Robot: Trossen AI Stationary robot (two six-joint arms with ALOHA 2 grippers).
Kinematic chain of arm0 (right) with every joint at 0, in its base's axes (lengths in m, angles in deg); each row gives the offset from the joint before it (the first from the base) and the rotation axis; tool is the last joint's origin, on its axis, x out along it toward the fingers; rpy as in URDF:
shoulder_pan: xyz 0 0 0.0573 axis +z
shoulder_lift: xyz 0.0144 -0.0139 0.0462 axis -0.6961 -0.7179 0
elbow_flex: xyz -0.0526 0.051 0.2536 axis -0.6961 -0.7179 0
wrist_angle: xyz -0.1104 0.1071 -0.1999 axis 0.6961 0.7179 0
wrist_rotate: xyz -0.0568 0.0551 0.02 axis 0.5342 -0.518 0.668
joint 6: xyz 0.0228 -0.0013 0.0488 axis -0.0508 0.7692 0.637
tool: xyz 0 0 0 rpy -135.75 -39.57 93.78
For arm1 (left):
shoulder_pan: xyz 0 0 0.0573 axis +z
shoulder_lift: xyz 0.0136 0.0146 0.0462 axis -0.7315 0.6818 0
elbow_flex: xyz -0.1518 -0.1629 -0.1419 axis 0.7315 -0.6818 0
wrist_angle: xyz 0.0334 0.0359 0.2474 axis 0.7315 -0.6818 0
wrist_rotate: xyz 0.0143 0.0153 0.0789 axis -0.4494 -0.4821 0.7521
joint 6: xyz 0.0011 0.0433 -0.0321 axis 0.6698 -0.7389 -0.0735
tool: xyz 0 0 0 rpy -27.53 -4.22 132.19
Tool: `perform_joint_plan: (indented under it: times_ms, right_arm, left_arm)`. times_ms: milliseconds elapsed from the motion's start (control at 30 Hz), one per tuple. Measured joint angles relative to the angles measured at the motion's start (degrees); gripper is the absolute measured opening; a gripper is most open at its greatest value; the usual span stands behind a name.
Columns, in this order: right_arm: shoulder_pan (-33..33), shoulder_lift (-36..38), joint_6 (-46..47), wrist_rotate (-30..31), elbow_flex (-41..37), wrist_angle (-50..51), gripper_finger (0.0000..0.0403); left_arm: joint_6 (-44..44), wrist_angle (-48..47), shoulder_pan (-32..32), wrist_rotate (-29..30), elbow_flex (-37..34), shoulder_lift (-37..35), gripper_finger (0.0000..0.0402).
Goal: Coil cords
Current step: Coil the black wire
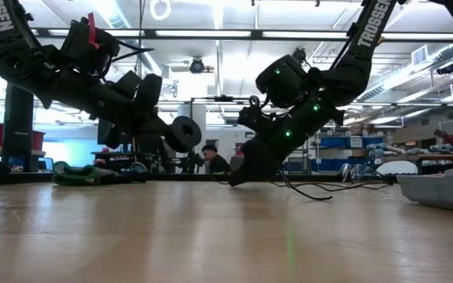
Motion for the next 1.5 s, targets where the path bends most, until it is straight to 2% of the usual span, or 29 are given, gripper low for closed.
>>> perform_joint_plan:
  times_ms: [433,533,600,767,1200,1500]
  right_arm:
    - [-2.3,0.0,-1.7,-0.2,0.0,0.9,0.0093]
    - [-2.9,0.0,-1.7,-2.7,0.0,1.1,0.0089]
    - [-3.1,0.0,-1.7,-3.8,0.1,1.4,0.0076]
    - [-3.1,0.0,-1.7,-4.1,0.1,1.2,0.0009]
    - [1.1,0.0,-2.0,-4.5,6.5,4.7,0.0001]
    - [2.4,0.0,-4.8,-7.0,12.7,7.4,0.0001]
  left_arm:
    - [-0.2,4.5,0.0,-2.4,0.0,0.0,0.0000]
    - [-0.3,6.2,0.0,-2.9,0.0,0.0,0.0000]
    - [-0.5,6.7,0.0,-3.2,0.0,0.0,0.0000]
    - [-0.4,7.0,0.0,-3.5,0.0,0.0,0.0000]
    - [-0.4,7.0,0.0,-2.9,0.0,0.0,0.0000]
    - [-0.4,6.6,0.0,-2.8,0.0,0.0,0.0000]
